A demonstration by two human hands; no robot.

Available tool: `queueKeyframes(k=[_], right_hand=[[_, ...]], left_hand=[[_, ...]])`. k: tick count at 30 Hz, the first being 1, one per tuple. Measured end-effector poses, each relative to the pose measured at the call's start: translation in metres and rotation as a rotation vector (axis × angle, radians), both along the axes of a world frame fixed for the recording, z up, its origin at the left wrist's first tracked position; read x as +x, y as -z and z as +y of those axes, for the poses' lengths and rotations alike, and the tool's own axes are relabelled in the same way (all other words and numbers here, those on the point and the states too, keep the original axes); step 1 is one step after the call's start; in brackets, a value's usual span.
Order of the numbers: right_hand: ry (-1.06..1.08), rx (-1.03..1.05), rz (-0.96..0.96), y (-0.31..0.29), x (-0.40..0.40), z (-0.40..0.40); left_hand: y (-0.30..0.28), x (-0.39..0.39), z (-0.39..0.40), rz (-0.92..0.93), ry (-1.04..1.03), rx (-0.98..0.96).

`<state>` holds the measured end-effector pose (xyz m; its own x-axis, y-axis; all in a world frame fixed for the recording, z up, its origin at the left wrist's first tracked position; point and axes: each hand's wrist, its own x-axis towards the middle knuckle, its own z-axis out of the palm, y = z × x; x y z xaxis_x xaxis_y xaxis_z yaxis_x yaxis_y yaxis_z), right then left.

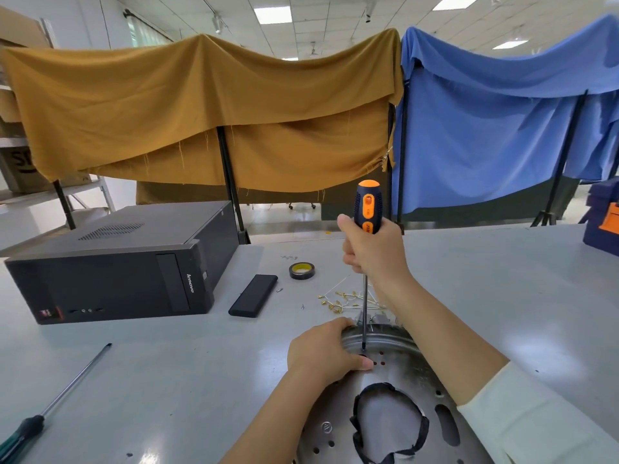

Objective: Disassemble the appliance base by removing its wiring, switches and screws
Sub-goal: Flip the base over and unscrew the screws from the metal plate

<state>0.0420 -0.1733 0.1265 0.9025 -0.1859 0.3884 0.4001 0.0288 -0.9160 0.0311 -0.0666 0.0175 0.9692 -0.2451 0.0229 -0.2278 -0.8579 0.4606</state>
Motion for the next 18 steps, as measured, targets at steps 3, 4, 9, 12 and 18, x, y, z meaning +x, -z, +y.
queueKeyframes(k=[3,4,9,12,18], right_hand=[[-0.538,-0.071,0.086,-0.007,0.002,-0.016],[-0.688,-0.084,0.096,-0.009,0.002,-0.022],[-0.182,-0.127,0.044,-0.003,-0.002,-0.014],[0.290,-0.215,-0.126,0.003,-0.007,-0.001],[0.017,-0.059,-0.022,-0.006,-0.006,0.000]], left_hand=[[-0.001,0.000,0.000,-0.008,0.003,0.001],[0.000,0.000,0.000,-0.010,0.003,-0.002],[0.001,0.000,0.000,-0.005,-0.002,-0.001],[0.001,0.000,0.000,-0.002,-0.001,-0.004],[0.000,-0.001,0.000,-0.013,0.000,0.005]])
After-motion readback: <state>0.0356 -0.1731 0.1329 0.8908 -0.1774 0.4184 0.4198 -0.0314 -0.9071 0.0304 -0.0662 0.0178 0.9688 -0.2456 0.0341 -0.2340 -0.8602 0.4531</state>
